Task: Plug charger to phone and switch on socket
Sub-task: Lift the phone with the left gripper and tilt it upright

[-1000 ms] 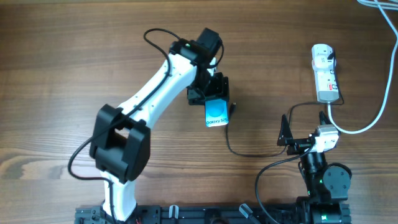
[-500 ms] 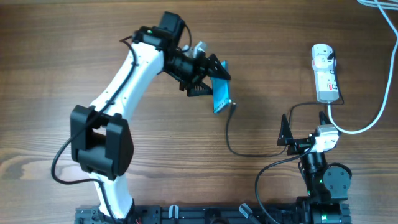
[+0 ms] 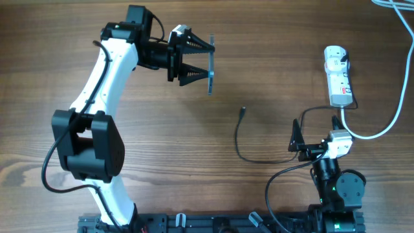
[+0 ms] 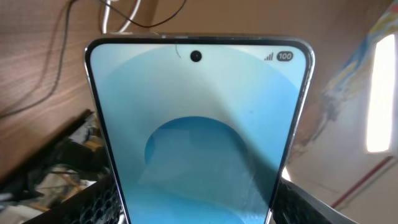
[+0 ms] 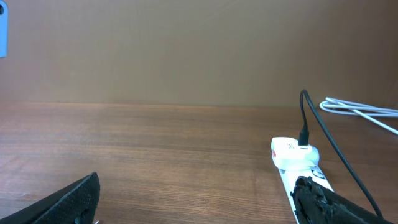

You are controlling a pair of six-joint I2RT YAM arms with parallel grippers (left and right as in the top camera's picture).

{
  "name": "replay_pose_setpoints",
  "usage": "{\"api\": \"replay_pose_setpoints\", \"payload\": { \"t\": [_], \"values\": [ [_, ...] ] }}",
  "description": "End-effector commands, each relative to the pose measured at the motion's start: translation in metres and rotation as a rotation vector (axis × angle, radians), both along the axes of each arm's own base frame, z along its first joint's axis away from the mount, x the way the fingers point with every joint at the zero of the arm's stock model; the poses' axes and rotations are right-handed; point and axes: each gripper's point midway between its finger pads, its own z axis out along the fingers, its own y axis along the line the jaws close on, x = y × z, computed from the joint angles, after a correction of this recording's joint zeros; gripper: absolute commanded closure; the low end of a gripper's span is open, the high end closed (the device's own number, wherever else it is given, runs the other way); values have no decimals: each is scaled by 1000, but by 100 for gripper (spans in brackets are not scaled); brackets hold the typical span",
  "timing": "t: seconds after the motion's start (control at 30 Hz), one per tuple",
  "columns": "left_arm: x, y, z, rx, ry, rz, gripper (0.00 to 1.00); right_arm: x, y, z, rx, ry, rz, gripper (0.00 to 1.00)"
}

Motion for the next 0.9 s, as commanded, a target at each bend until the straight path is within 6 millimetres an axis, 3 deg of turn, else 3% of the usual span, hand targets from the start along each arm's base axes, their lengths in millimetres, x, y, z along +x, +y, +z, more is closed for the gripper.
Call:
{"api": "replay_pose_setpoints", "payload": {
  "t": [0.0,0.87],
  "values": [
    [-2,11,26,-67,70,19,24,0,-2,1,-9,-8,-13,0],
    [5,23,28,-61,217,54,27,0,-2,1,-9,-8,-13,0]
  ]
}}
